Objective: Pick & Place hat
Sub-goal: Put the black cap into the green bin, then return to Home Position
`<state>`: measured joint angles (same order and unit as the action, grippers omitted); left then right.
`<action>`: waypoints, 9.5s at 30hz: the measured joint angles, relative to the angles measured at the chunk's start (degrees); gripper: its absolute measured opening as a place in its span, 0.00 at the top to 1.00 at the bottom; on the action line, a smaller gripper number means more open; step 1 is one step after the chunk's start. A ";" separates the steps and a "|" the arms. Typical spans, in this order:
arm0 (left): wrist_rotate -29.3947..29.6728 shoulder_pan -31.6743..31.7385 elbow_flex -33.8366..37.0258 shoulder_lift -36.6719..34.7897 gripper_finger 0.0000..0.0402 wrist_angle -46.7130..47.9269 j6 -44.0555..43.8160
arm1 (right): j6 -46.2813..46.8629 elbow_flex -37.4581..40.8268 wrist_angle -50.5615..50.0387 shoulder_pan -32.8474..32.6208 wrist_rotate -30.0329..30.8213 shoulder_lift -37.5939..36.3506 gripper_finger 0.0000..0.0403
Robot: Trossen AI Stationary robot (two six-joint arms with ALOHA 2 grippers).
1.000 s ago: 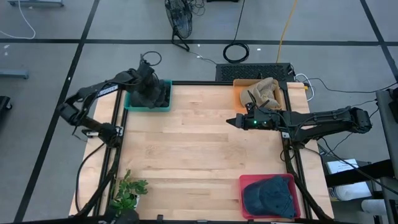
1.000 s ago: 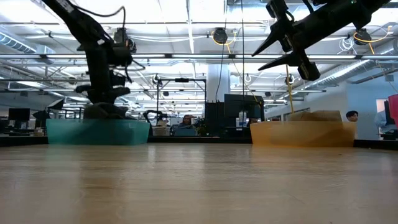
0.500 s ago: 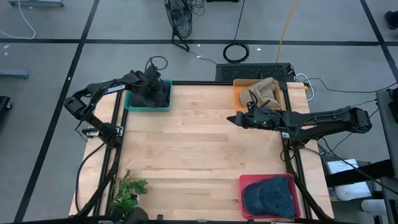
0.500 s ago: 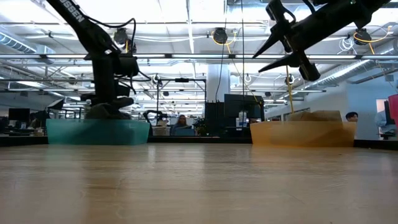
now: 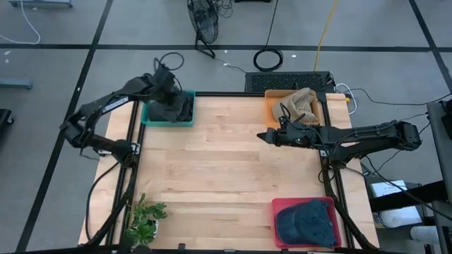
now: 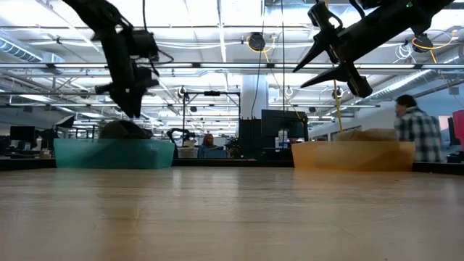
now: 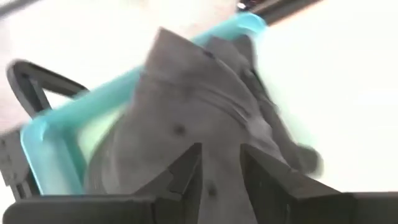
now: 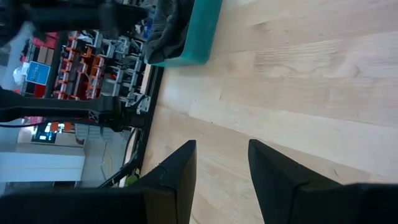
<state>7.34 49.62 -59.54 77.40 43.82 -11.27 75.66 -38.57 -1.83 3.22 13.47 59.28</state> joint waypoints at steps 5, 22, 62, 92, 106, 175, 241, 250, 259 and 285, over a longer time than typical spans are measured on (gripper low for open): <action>-7.93 -2.63 -1.15 -7.02 0.71 10.87 -0.52 | -0.34 0.01 0.21 -0.50 -0.12 0.01 0.68; -7.68 -11.88 5.69 -10.26 0.71 22.49 -1.63 | -4.83 0.01 0.10 -1.75 0.09 0.01 0.68; -4.14 -10.89 5.69 -8.89 0.71 10.02 -5.37 | -2.84 0.01 -0.11 -2.21 0.18 0.01 0.68; 1.00 -7.25 9.43 4.94 0.71 0.31 -0.86 | -2.84 0.01 -0.15 -2.21 0.27 0.01 0.68; -0.52 -7.25 9.58 -1.26 0.71 2.62 -2.71 | -0.68 0.01 0.29 -2.21 -0.11 2.31 0.68; -11.26 9.76 9.34 -5.90 0.71 -15.99 -13.07 | 3.17 0.01 0.50 -2.21 3.67 3.55 0.68; -7.35 -39.92 9.34 -28.26 0.71 -29.08 -36.20 | -25.33 0.01 1.63 -0.35 -5.84 -22.29 0.68; -19.68 -36.94 9.34 -24.77 0.71 -37.67 -40.68 | -25.49 0.01 1.90 0.18 -6.06 -24.14 0.68; -7.83 -39.65 9.34 -25.24 0.71 -30.45 -39.60 | -25.68 5.95 10.71 -1.13 -6.07 -25.87 0.71; -11.58 -47.18 30.14 -28.42 0.98 -52.92 -49.41 | -15.28 37.36 59.47 -1.46 -0.26 -31.90 1.00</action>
<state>-4.25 2.44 -29.40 48.98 -9.10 -60.69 60.38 -1.21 57.65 1.76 13.21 27.38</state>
